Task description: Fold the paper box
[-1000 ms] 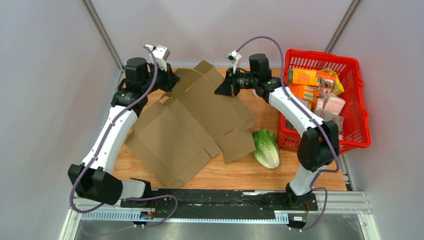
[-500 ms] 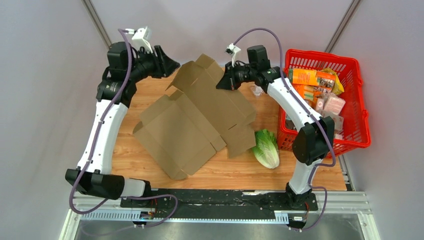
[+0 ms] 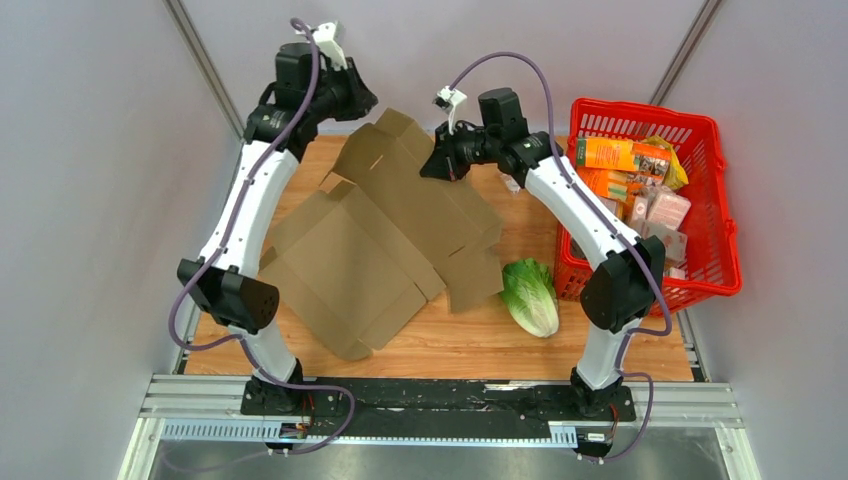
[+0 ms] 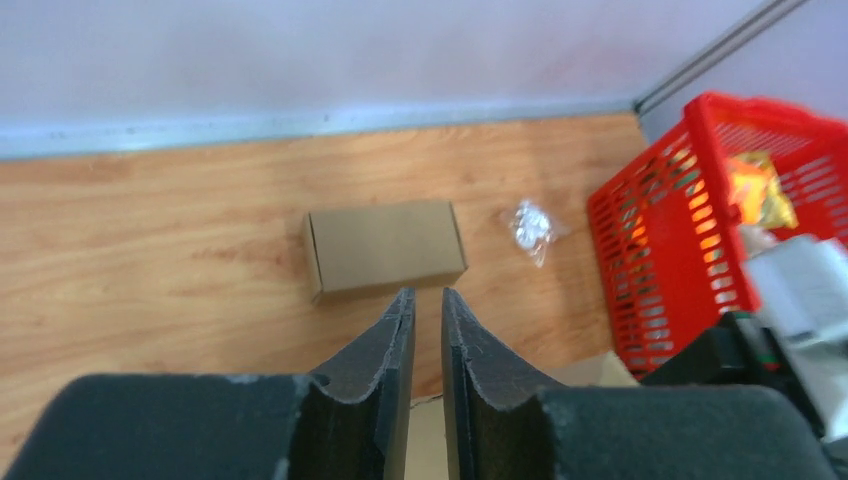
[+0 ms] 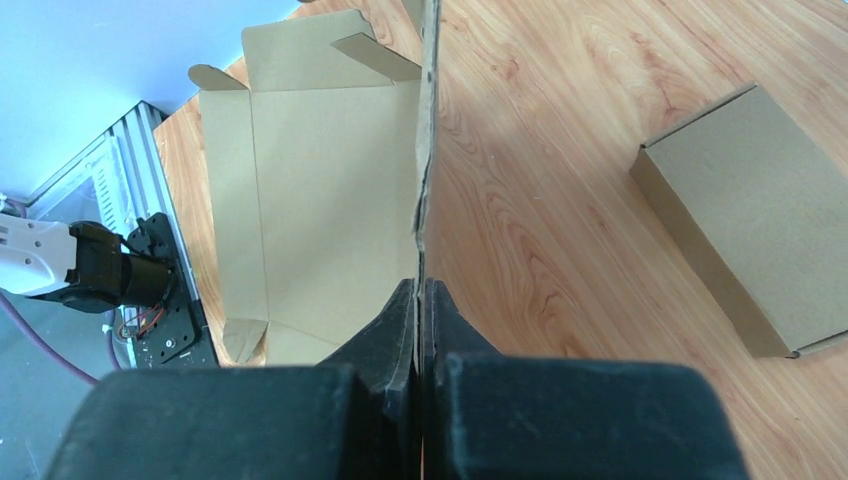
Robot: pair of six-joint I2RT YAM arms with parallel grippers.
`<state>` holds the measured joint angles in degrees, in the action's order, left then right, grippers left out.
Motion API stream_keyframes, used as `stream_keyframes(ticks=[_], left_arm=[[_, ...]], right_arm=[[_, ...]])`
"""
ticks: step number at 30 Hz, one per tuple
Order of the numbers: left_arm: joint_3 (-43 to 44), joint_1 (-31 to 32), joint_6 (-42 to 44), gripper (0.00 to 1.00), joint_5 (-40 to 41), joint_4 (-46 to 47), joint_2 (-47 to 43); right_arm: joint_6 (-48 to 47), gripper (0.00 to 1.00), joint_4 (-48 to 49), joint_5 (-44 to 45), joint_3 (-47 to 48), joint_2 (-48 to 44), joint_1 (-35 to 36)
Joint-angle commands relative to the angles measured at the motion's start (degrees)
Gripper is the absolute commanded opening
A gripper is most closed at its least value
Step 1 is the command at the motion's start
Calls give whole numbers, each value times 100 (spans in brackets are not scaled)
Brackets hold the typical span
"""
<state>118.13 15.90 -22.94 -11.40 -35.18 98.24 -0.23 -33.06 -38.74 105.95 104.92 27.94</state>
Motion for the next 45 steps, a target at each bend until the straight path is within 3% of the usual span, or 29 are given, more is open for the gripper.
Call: stream_keyframes(ticks=[1,9,16,19,25,28,30,31,34,37,39,41,45], left_arm=[[151,535,316,22,270,-280,-15],[-2046,1248,632,18,848,1109,-1289],[-1943,1302,553,20,446,777,-868],[-2126,1302,991,23,647,661,-1165],[-3839,1258,1398,47,1930,881,-2738],[-4096,1196,995,44,2071,680,-2845],[-4209,1187,670,33,2781,399,-2836],[-4314,1179,398,33,3018,389,-2941],[-4990,977,46,41,3354,888,-3283],[-5317,337,-559,48,2821,1109,-3407],[-5466,-146,-755,52,1821,1424,-3460],[-5467,-228,-616,54,655,2003,-3469],[-5186,-219,-440,55,-423,2181,-3407]], right_arm=[[-12,0,186,270,408,54,18],[312,0,203,78,769,362,18],[638,0,809,-397,243,64,44],[612,0,793,-389,128,-25,-34],[507,0,397,-564,294,72,-175],[603,0,475,-670,242,20,-175],[647,0,485,-670,259,19,-175],[647,0,432,-661,294,28,-175],[507,0,196,-635,434,81,-175],[200,0,-155,-451,645,177,-166],[50,0,-367,-74,786,230,-140],[-389,0,-709,391,1066,274,-61],[-908,0,-1325,999,1734,564,79]])
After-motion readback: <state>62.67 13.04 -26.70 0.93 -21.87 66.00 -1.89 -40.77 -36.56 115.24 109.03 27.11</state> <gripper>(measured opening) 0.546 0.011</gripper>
